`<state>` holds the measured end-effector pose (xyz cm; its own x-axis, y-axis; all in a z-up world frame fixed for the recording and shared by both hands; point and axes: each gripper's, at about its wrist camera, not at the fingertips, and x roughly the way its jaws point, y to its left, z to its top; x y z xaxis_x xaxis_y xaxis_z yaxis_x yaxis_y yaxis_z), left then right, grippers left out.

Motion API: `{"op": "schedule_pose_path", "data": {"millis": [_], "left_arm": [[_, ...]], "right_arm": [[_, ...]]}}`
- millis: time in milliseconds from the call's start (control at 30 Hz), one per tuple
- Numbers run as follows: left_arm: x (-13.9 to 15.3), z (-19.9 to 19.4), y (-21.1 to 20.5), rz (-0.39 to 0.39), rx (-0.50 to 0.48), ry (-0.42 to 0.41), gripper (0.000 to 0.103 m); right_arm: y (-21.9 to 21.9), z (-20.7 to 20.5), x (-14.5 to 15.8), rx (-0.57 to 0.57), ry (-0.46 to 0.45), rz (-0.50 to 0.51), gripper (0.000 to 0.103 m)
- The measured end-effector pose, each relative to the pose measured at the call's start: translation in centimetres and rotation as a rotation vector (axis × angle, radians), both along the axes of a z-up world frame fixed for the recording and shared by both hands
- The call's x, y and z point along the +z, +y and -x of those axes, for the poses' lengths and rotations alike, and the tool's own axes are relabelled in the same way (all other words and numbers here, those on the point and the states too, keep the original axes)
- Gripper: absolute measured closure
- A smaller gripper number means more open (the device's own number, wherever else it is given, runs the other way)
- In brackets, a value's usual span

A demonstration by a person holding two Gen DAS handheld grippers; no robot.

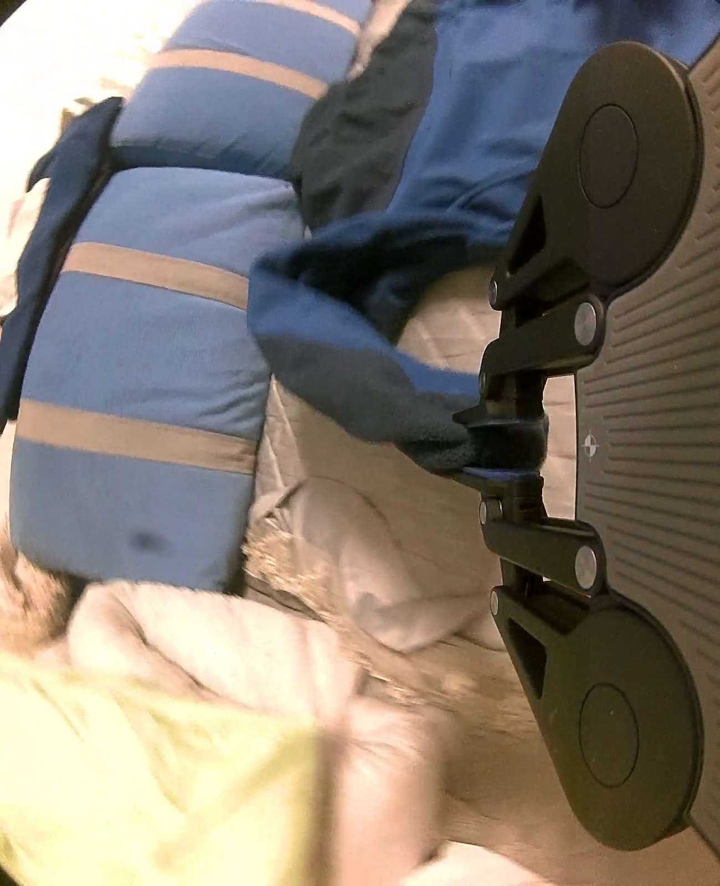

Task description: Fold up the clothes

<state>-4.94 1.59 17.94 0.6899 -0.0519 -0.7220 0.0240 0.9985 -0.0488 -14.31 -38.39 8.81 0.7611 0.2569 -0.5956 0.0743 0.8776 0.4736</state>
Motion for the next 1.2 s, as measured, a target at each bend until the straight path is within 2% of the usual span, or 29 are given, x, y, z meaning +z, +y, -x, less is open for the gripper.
{"op": "schedule_pose_path", "data": {"millis": [167, 333, 400, 467, 500, 533, 600, 733, 833, 900, 1033, 1133, 1200], "left_arm": [[-1.3, 3.5, 2.9, 0.053, 0.056, 0.067, 0.089], [-3.6, 3.4, 6.5, 0.066, 0.137, 0.153, 0.089], [-4.3, 3.0, 7.8, 0.048, 0.179, 0.161, 0.088], [-5.0, 2.3, 8.8, 0.023, 0.236, 0.15, 0.084], [-5.3, 2.0, 9.4, 0.016, 0.276, 0.136, 0.078], [-5.6, 1.8, 9.9, 0.009, 0.317, 0.127, 0.064], [-6.0, 1.6, 11.0, -0.021, 0.418, 0.106, 0.048], [-5.9, 3.1, 11.9, 0.023, 0.49, 0.011, 0.045], [-6.1, 4.7, 11.1, 0.086, 0.408, -0.062, 0.045], [-6.3, 5.7, 10.1, 0.093, 0.329, -0.108, 0.045], [-7.5, 6.5, 6.6, -0.027, 0.142, -0.161, 0.045], [-9.3, 6.2, 4.2, -0.123, 0.035, -0.146, 0.045], [-10.5, 6.2, 2.7, -0.217, -0.037, -0.14, 0.045]], "right_arm": [[-0.3, 0.1, 0.1, -0.013, -0.015, -0.019, 0.001], [-0.4, -0.1, 0.0, -0.003, -0.008, -0.028, 0.001], [-0.5, -0.1, 0.0, -0.003, -0.009, -0.027, 0.001], [-0.6, 0.0, 0.0, -0.006, -0.011, -0.029, 0.001], [-0.6, 0.0, 0.0, -0.008, -0.012, -0.031, 0.001], [-0.6, 0.0, 0.0, -0.01, -0.012, -0.032, 0.001], [-0.7, 0.0, 0.0, -0.012, -0.013, -0.037, 0.001], [-0.8, 0.0, -0.1, -0.014, -0.014, -0.046, 0.001], [-0.9, 0.0, -0.1, -0.015, -0.014, -0.054, 0.001], [-0.9, 0.0, -0.1, -0.016, -0.014, -0.059, 0.001], [-1.0, 0.0, -0.2, -0.018, -0.015, -0.069, 0.001], [-1.1, 0.0, -0.2, -0.019, -0.015, -0.075, 0.001], [-1.1, 0.0, -0.2, -0.021, -0.016, -0.077, 0.001]]}}
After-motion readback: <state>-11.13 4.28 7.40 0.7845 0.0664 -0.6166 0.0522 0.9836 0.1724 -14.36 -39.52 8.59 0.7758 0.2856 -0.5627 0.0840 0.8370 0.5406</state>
